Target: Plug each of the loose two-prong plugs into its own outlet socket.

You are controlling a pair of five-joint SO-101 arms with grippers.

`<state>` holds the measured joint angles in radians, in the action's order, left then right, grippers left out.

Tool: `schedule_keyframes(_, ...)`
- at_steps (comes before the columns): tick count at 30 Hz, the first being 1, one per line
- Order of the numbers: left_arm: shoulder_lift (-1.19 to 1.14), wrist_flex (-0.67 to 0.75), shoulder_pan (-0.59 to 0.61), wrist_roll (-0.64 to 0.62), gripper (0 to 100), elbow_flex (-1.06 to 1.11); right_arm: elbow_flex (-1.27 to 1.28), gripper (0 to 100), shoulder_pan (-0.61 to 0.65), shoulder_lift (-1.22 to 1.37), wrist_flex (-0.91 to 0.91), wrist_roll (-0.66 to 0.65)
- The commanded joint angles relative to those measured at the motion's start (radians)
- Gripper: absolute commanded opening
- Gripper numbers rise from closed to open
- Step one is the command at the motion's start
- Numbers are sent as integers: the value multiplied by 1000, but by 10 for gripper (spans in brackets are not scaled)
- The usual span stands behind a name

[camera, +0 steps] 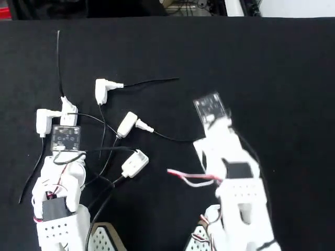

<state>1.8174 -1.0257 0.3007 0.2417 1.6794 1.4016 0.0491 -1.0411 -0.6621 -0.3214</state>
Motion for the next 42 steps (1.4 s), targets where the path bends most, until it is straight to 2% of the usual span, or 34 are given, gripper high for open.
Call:
schedule_keyframes(1,0,34,-15,-103,29,19,236,18,-20,-127,244,-2)
schedule_keyframes(3,0,34,-18,-123,30,19,288,15,-21,-188,258,0)
schedule_keyframes(8,0,-5,-38,-123,30,19,294,18,-48,-302,9,0)
schedule_keyframes(17,2,-103,-73,-124,30,19,294,16,-48,-490,-264,-6)
schedule_keyframes(20,2,-195,-76,-126,30,19,294,18,-48,-552,-339,-6)
schedule_keyframes(22,5,-252,-73,-124,30,19,294,18,-48,-591,-374,-3)
schedule_keyframes(34,2,-245,-71,-126,30,19,285,17,-48,-811,-546,-8)
schedule_keyframes(42,2,-245,-71,-126,30,19,283,18,-46,-823,-574,-8)
